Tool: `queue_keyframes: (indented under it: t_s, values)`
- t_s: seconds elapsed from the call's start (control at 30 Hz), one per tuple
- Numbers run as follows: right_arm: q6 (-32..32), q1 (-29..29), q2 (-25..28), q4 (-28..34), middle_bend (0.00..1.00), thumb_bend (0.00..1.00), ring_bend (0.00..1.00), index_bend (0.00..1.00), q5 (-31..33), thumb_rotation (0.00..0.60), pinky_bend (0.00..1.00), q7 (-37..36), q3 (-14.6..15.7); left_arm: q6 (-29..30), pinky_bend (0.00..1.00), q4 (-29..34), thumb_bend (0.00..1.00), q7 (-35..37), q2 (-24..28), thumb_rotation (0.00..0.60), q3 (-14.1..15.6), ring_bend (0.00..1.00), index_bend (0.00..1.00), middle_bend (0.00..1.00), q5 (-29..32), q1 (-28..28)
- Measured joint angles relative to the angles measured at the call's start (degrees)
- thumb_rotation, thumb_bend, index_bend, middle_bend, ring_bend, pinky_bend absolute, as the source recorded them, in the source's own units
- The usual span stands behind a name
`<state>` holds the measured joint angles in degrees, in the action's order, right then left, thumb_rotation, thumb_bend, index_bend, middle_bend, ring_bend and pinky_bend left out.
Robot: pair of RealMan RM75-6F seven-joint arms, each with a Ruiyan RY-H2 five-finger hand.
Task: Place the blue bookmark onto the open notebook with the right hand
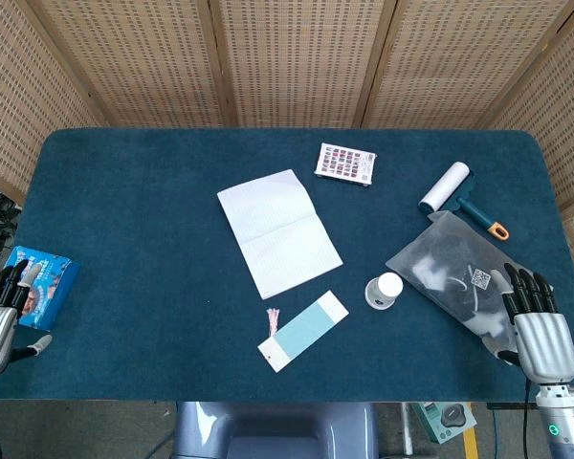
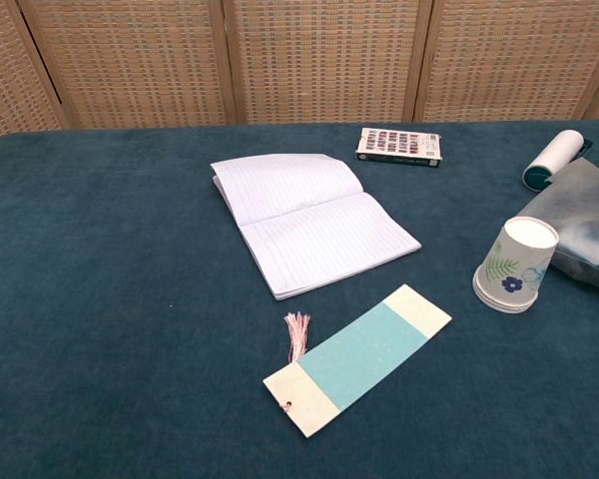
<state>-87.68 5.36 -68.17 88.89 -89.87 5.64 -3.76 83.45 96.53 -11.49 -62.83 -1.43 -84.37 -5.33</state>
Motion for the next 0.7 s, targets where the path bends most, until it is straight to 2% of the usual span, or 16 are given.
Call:
queue_keyframes:
  t_s: [0.7]
  values:
    - [0.0,0.1,-0.1,-0.1,0.00,0.12,0.00,0.00,-0.4,0.600,0.00,-0.3,0.2,0.4,0.00,0.1,0.03,0.0,0.1,0.600,-0.2,0.00,0.00,0.00,-0.3,0.0]
